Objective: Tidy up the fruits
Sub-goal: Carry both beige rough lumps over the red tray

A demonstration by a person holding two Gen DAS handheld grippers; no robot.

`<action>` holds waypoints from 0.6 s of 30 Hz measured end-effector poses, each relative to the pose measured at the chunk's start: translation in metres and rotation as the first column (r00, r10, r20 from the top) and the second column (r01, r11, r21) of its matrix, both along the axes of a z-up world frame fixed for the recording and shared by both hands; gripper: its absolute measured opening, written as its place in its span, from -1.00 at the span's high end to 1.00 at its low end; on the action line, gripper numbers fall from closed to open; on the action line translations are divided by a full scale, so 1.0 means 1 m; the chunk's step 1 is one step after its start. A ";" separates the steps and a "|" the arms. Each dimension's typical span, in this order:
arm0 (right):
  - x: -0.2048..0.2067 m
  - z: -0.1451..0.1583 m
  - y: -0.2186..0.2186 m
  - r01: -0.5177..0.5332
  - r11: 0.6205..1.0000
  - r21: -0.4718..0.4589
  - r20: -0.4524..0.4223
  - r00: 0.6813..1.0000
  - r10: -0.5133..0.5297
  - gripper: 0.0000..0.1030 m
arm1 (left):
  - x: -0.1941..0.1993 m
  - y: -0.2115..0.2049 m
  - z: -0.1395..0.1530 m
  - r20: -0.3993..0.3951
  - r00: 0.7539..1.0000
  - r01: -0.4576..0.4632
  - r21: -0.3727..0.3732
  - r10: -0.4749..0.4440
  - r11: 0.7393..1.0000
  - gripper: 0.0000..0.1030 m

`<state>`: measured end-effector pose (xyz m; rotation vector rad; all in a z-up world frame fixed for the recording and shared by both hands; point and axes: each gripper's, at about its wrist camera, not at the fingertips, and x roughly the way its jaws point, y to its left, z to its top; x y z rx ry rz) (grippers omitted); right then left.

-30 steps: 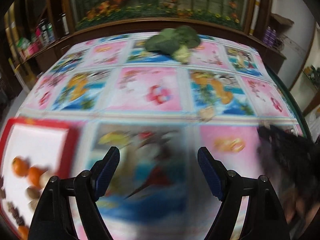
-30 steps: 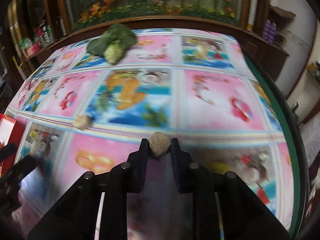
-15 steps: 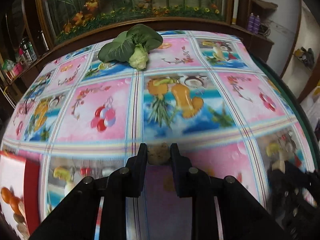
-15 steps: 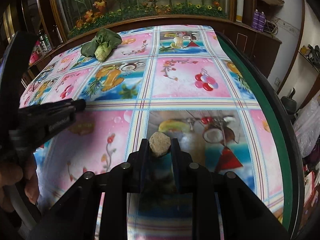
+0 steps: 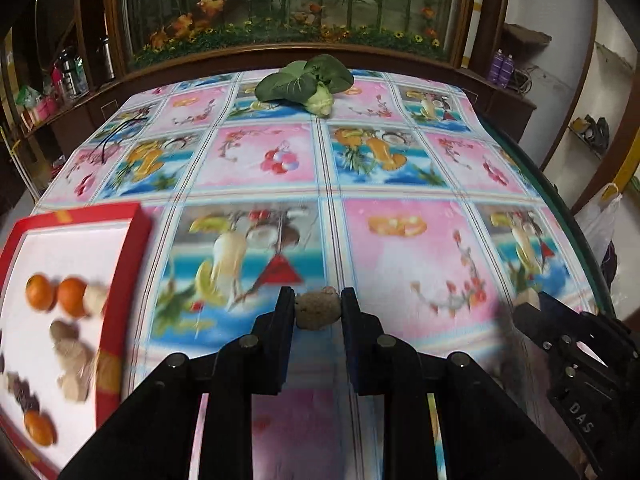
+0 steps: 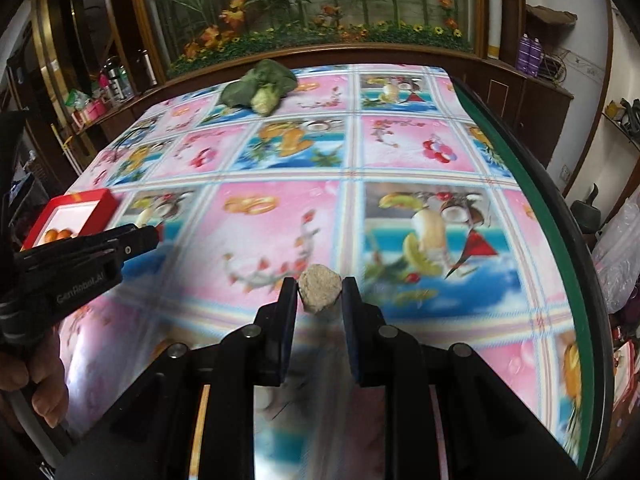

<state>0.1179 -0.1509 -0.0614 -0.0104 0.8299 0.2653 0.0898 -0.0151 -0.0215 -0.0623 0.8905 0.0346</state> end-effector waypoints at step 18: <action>-0.037 0.004 0.015 0.019 0.999 -0.033 0.018 1.000 -0.018 0.54 | -0.049 0.011 0.000 0.005 1.000 -0.024 0.003 0.024 1.000 0.58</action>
